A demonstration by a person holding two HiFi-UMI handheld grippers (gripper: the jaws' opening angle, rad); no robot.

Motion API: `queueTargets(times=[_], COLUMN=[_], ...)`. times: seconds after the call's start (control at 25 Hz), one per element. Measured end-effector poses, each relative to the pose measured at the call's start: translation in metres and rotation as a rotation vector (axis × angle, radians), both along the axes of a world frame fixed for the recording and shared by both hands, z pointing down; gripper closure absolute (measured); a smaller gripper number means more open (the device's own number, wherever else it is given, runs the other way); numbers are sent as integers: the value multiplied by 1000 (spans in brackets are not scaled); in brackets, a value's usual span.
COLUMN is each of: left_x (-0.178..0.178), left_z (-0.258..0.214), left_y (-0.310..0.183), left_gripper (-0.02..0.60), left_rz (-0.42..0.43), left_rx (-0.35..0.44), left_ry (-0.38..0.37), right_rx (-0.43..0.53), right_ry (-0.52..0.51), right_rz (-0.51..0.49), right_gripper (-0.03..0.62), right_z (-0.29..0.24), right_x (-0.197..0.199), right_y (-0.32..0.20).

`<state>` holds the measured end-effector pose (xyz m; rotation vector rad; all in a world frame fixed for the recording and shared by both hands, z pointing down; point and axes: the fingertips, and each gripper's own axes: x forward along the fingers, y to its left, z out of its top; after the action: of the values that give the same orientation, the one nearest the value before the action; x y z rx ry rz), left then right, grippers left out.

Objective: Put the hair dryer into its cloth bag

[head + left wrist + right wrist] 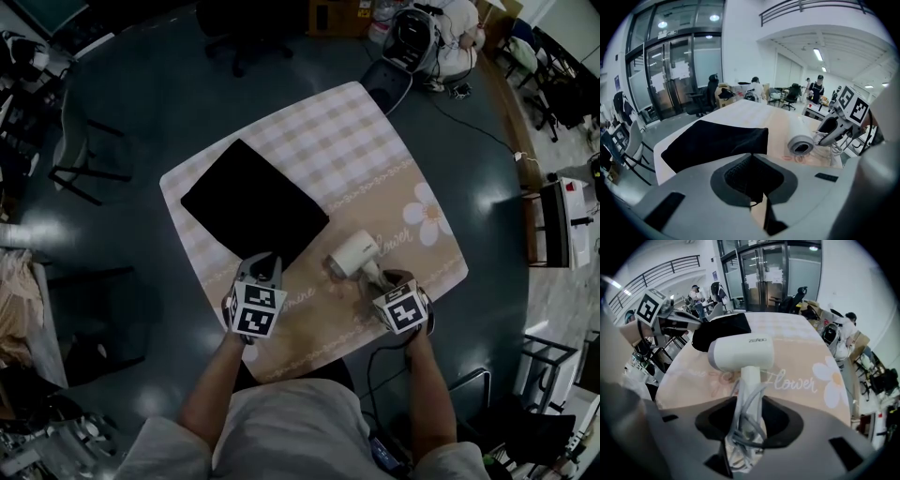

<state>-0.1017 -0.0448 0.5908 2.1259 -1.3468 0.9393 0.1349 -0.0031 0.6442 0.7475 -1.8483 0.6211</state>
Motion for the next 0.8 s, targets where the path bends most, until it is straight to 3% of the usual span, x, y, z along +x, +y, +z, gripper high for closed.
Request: queueTargets(times=[0.28, 0.8], left_x=[6, 2], left_z=[-2, -11], left_y=[-8, -6], left_gripper=[566, 566], left_rz=[-16, -17], left_rx=[0, 32], left_ry=[8, 1], right_rx=[-43, -69], right_ry=[-49, -85], right_rz=[-38, -164], right_gripper=[416, 418], right_z=[-11, -16], right_x=[-11, -80], right_y=[3, 2])
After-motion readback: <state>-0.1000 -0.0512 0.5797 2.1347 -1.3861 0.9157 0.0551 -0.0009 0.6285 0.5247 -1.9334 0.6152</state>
